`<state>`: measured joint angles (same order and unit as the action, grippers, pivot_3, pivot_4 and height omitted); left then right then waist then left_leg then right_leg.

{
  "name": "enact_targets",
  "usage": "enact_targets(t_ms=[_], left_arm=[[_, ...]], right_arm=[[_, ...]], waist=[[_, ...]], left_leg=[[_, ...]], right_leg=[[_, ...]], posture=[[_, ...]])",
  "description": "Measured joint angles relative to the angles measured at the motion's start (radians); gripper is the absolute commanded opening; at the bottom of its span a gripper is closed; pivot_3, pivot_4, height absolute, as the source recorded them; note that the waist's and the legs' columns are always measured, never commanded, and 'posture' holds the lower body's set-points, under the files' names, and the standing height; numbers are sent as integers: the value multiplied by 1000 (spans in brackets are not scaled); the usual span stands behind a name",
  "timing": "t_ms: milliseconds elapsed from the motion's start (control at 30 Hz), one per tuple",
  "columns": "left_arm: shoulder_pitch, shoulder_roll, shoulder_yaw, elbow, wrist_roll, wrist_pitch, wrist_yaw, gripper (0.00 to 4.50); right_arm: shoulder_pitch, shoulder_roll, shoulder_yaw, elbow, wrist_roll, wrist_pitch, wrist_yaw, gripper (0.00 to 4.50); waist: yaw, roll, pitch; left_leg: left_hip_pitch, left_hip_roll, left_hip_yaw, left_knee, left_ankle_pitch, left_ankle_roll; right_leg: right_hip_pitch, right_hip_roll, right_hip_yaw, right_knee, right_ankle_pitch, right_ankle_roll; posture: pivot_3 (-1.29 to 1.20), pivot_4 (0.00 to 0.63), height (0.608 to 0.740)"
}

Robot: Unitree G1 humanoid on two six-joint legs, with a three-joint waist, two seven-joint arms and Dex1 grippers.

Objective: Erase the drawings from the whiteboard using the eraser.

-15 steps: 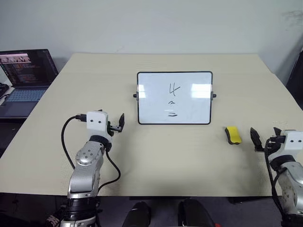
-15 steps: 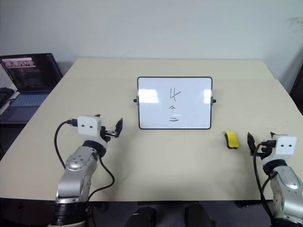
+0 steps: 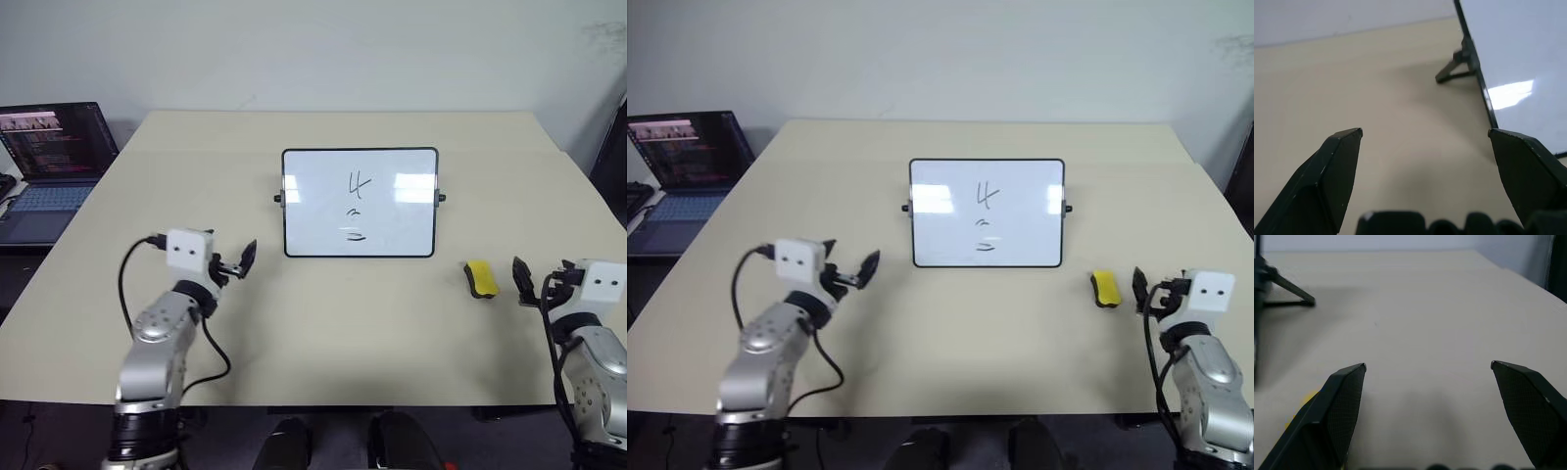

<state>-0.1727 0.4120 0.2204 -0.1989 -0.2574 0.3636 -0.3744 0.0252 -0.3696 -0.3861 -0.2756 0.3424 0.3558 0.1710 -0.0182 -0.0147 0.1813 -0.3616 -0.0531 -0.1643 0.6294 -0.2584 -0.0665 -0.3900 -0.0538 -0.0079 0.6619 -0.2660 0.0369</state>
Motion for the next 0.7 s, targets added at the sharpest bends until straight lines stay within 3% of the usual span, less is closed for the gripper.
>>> enact_targets(t_ms=[167, 367, 500, 700], left_arm=[[-82, 169, -1, -34, -157, 107, -242, 4500], [-246, 363, -159, -51, -251, 202, -589, 4500], [-278, 386, -282, -91, -267, 214, -738, 4500], [-348, 340, -352, -29, -205, 144, -773, 4500]], right_arm=[[8, 28, 55, -155, 37, 146, -32, 4472], [28, 20, 22, -351, 165, 356, -72, 4472], [20, 13, 15, -351, 219, 502, -100, 4472], [-127, -24, 19, -267, 221, 604, -137, 4472]], waist=[[4, 0, 1], [8, 1, 1], [1, 1, 1], [-12, 2, 3]], left_leg=[[-2, 3, 0, 0, 0, 0], [-1, 5, 1, -1, -2, 2], [-1, 6, 3, -1, -2, 3], [-1, 8, 4, -1, -2, 3]], right_leg=[[0, 1, -1, -2, 0, 1], [0, 3, 0, -4, 0, 0], [-1, 3, 1, -4, 0, 0], [-1, 7, 1, -3, 0, -1]], posture=[[0, 150, 740], [0, 150, 740], [0, 150, 740], [0, 150, 740]])
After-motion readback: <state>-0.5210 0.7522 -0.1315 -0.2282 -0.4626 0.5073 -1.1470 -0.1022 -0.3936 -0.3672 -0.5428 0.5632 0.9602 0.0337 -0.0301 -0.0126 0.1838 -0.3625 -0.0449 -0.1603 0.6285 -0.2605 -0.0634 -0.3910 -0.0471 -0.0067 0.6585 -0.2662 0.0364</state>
